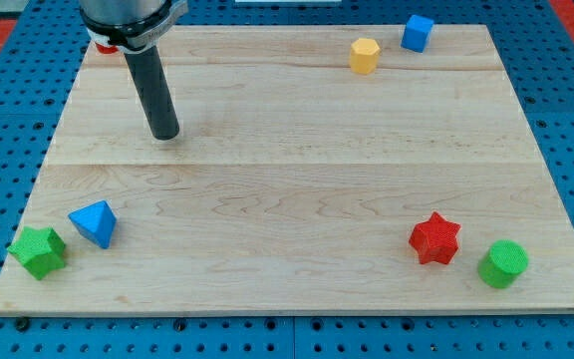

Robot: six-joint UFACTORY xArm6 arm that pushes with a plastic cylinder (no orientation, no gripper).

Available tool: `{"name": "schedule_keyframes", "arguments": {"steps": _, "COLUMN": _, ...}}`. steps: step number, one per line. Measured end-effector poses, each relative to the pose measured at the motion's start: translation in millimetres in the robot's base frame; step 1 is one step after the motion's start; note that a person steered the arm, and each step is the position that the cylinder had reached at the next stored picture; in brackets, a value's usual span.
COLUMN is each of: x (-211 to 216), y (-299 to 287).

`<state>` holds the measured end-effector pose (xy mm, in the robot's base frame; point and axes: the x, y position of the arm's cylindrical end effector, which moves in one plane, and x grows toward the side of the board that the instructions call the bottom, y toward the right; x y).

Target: Move the arm left to the yellow hexagon

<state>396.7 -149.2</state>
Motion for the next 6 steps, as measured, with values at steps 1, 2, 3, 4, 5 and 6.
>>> {"name": "schedule_keyframes", "arguments": {"steps": 1, "x": 0.0, "y": 0.0}}
{"name": "schedule_keyframes", "arguments": {"steps": 2, "x": 0.0, "y": 1.9}}
{"name": "schedule_keyframes", "arguments": {"steps": 3, "x": 0.0, "y": 2.5}}
{"name": "schedule_keyframes", "arguments": {"steps": 4, "x": -2.1, "y": 3.5}}
{"name": "schedule_keyframes", "arguments": {"steps": 5, "x": -38.2, "y": 53.9}}
{"name": "schedule_keyframes", "arguments": {"steps": 6, "x": -75.5, "y": 91.5}}
